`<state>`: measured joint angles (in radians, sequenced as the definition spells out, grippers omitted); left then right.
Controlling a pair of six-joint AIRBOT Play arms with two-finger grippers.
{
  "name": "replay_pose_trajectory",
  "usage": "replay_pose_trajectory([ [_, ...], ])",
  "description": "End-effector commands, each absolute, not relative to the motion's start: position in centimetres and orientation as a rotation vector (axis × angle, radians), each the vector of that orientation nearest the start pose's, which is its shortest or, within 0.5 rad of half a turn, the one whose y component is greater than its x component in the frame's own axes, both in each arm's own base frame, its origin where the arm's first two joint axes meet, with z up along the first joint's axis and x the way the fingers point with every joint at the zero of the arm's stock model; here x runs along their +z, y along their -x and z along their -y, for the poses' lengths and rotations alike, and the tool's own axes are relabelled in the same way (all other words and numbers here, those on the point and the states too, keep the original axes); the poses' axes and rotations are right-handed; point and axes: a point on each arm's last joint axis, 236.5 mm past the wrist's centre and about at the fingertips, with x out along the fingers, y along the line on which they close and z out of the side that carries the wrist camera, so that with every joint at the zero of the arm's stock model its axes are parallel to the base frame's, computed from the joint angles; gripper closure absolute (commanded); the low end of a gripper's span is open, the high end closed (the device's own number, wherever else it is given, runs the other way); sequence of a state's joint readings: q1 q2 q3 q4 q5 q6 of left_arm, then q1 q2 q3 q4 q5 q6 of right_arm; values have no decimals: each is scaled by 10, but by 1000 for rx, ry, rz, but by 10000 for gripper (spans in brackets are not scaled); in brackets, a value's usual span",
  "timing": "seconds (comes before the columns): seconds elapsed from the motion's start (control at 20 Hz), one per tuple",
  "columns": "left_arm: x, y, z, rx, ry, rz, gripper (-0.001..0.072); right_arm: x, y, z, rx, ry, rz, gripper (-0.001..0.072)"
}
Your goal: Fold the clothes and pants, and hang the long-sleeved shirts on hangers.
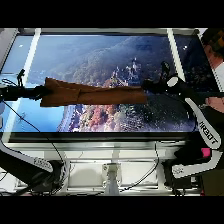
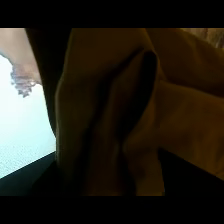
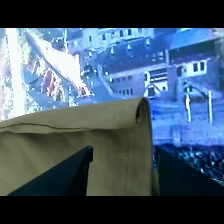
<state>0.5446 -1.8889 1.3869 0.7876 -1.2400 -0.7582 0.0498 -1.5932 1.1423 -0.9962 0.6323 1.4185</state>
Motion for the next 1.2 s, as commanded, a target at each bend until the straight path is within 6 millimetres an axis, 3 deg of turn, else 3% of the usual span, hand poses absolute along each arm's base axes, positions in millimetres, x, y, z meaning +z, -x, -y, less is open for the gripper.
replay_pose_trajectory([
  [0.0,-101,-447,-65,-512,560,-1155,101,-56,-490,-104,197,-439,-1041,266],
  [0.05,-101,-446,-59,-529,558,-1162,182,-52,-492,-105,203,-439,-1038,266],
  [0.1,-100,-446,-53,-545,553,-1169,219,-48,-493,-107,210,-439,-1036,266],
  [0.2,-100,-448,-39,-584,516,-1170,235,-43,-493,-110,227,-437,-1045,267],
  [0.25,-100,-448,-32,-608,491,-1168,394,-40,-492,-112,236,-437,-1053,267],
  [0.3,-99,-449,-27,-628,469,-1165,628,-39,-491,-113,244,-436,-1062,267],
  [0.35,-99,-449,-21,-649,448,-1162,688,-36,-488,-116,257,-435,-1075,267],
  [0.5,-90,-451,-9,-678,443,-1150,688,-25,-479,-138,342,-385,-1111,268],
  [0.65,-53,-450,-2,-713,418,-1102,689,-2,-481,-180,453,-293,-1062,280],
  [0.7,-37,-451,-2,-711,397,-1078,689,8,-485,-195,475,-276,-1023,397],
  [0.8,-2,-453,-3,-678,379,-1032,690,28,-496,-223,504,-253,-928,697],
  [0.95,55,-450,6,-643,364,-957,689,46,-505,-259,522,-258,-813,699],
  [1.05,93,-449,20,-658,376,-882,690,40,-504,-283,528,-285,-803,701],
  [1.15,124,-447,36,-682,410,-824,690,21,-496,-305,531,-329,-864,701],
])
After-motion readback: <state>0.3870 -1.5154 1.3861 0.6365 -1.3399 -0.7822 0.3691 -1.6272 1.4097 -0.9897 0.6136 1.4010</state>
